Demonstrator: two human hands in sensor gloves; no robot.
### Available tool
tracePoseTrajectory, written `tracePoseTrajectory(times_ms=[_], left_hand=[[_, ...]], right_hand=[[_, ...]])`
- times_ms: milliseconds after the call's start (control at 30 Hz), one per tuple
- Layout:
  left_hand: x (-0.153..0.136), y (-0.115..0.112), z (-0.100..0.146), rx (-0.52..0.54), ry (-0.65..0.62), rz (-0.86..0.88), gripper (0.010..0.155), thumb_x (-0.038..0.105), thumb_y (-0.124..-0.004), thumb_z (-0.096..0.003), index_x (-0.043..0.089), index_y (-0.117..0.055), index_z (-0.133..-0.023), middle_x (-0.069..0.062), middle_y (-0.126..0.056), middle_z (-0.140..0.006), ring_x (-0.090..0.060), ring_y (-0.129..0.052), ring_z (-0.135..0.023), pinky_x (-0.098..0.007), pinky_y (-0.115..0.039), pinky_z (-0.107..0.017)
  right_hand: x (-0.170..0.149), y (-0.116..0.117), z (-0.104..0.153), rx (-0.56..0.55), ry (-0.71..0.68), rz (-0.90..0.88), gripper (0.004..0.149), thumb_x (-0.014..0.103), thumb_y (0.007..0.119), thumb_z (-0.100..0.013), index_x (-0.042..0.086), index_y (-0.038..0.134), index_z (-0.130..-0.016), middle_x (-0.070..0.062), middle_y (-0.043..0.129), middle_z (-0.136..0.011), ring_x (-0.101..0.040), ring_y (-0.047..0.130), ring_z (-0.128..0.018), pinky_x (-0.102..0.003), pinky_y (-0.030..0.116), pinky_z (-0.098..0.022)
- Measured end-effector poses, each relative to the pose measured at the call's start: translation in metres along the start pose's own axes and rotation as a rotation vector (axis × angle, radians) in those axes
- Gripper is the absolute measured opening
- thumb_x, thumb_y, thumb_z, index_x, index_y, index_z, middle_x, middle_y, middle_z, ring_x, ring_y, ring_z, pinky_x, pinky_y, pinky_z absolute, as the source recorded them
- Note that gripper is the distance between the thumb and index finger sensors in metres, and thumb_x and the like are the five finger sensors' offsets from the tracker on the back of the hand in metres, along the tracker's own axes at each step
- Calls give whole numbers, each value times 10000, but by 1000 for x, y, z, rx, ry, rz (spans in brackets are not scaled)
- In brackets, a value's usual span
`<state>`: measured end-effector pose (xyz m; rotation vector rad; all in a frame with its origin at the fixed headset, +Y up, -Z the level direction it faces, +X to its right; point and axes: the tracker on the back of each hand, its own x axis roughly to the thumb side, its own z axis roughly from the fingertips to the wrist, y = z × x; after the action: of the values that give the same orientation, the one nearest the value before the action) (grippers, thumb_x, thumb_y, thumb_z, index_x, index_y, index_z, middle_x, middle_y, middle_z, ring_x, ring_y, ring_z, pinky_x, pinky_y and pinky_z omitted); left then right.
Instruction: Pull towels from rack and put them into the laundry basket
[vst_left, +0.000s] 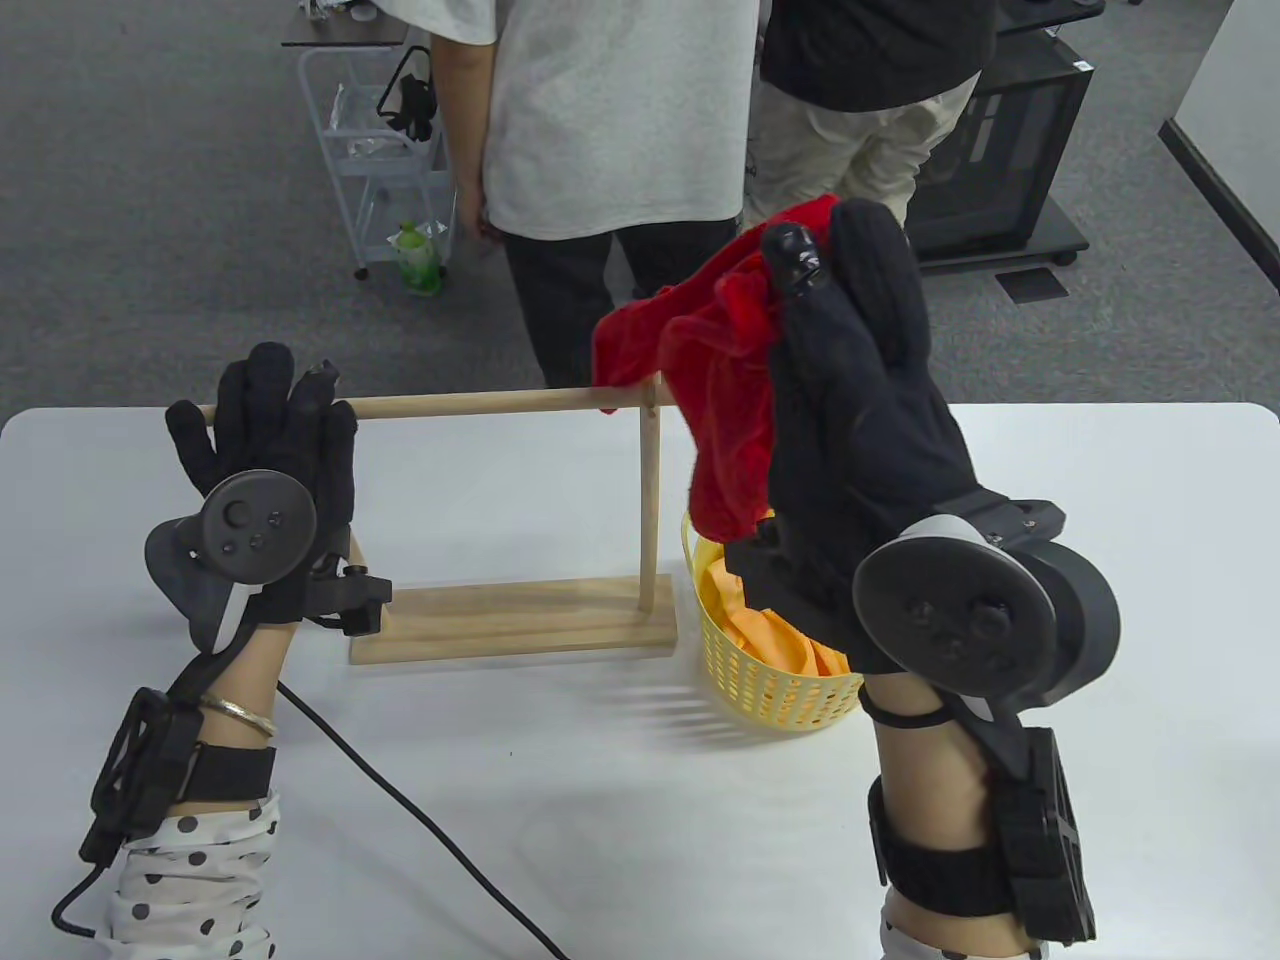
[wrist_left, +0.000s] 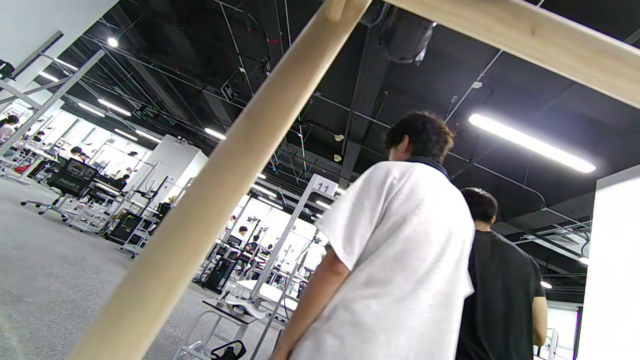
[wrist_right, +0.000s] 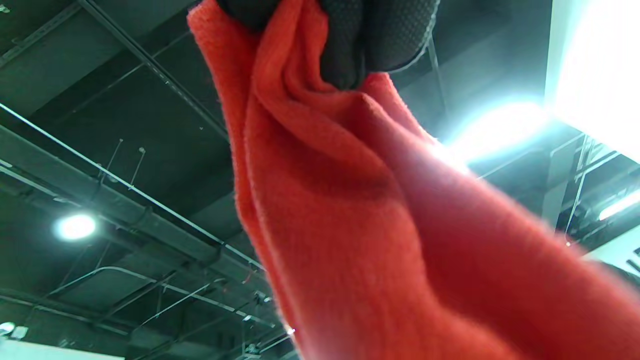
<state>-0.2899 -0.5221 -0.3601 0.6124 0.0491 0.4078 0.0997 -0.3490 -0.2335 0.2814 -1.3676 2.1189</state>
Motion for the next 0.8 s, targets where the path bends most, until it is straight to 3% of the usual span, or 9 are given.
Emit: tracePoseTrajectory(times_ms=[167,500,800], left_hand=[[0,0,0,0,0,0,598,560,-425,-651,303,-626,-1153,79,-380,-1314,-164,-287,-1227,-482,0,-909],[0,0,0,3,0,2,599,560,-424,-651,303,-624,-1153,79,-380,-1314,-163,-286,-1227,-483,1,-909],[0,-1,-1,4,0,2,598,560,-423,-651,303,-623,-1153,78,-379,-1314,-165,-285,-1227,-483,2,-908]], right_hand=[[-7,-15,0,-49,0,51,458,323,642,-630,349,631,-1087,-24,491,-1190,-148,822,-972,-310,726,-784],[-24,-24,4,-119,-11,177,464,324,632,-634,340,607,-1097,-33,448,-1196,-165,781,-997,-330,681,-805],[-40,-19,10,-90,18,227,467,329,634,-634,330,608,-1101,-39,446,-1197,-176,774,-1000,-341,673,-806]])
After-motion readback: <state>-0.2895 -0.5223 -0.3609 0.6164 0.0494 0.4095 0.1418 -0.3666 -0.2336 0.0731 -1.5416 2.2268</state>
